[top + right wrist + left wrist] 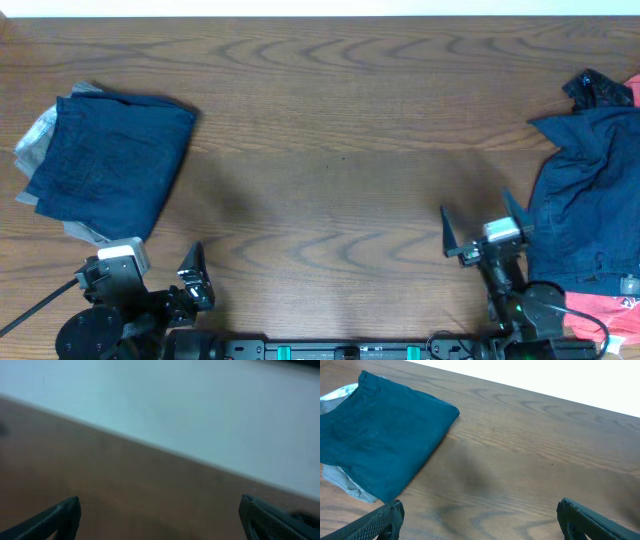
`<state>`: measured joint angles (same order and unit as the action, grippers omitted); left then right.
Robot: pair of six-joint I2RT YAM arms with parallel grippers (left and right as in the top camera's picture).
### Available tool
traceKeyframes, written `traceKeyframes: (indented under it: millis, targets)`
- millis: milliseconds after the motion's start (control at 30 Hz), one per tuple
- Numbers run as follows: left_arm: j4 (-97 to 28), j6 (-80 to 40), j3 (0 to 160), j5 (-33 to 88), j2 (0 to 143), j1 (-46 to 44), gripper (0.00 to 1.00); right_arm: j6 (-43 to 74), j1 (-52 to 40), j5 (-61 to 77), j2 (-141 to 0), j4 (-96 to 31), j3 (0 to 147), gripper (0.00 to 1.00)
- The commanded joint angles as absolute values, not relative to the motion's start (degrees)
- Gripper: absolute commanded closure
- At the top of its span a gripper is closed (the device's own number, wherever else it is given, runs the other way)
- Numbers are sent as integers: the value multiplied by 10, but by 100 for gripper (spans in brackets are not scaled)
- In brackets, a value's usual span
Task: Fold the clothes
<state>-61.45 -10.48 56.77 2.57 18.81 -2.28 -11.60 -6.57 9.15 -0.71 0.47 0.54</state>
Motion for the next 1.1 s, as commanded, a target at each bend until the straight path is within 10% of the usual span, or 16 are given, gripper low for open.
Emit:
traceKeyframes:
  millis: [0, 1067]
  targets:
    - [-612, -105, 567, 19, 186, -21, 2, -144, -74, 94, -3, -29, 3, 1]
    - [-612, -105, 567, 19, 186, -21, 2, -124, -76, 93, -3, -34, 3, 1]
